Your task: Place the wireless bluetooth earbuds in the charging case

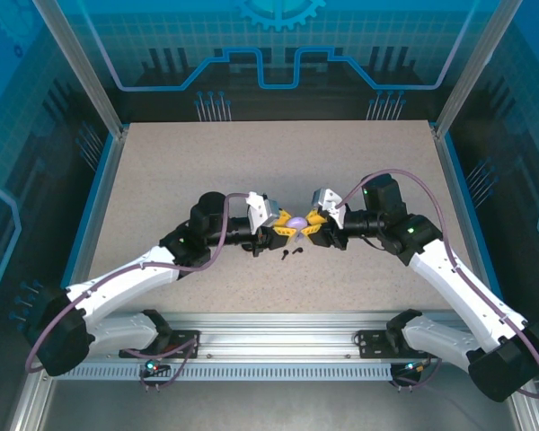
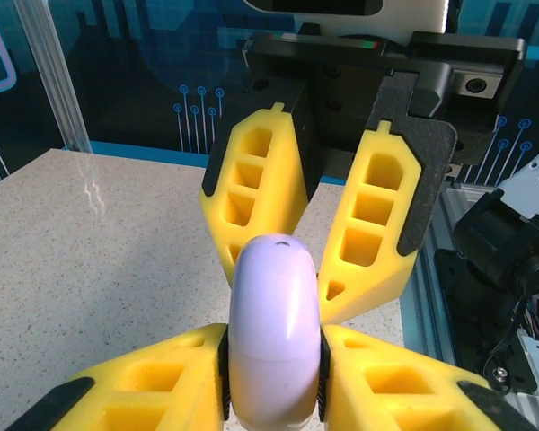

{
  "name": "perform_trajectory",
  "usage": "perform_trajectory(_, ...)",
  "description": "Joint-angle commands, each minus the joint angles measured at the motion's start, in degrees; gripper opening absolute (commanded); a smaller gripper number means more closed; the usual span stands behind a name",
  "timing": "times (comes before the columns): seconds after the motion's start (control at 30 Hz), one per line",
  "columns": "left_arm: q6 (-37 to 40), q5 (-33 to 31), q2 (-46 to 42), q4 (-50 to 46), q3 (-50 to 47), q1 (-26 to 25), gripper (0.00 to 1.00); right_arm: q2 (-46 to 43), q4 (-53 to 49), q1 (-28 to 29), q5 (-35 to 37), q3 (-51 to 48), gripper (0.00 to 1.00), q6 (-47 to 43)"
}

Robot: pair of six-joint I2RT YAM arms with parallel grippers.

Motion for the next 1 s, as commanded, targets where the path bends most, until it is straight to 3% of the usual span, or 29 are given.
perform_trajectory(0.0,0.74,1.19,0.97,0.22,2.01,-1.09,0.31,0.26,1.85,0.33,-2.42,1.82,0.28,1.28)
perform_trajectory(0.13,0.9,1.06,1.36,-0.93,2.56,-1.22,0.3,0.25,2.47,0.34,-2.36,1.82,0.28,1.84)
perform_trajectory(0.27,1.05,0.73,1.4,-2.13,3.22,-1.24,0.21,0.17,1.88,0.29,-1.84,1.77,0.3,1.6)
perform_trajectory(0.63,2.3,-0.3,0.21,-3.67,3.31,-1.51,0.18,-5.15,0.37,-1.51,0.8,0.27,0.6,1.35)
perform_trajectory(0.97,3.62,-1.18,0.59,-5.2,4.29,-2.8,0.18,-2.14,1.53,-1.43,0.73,1.33,0.63,2.04)
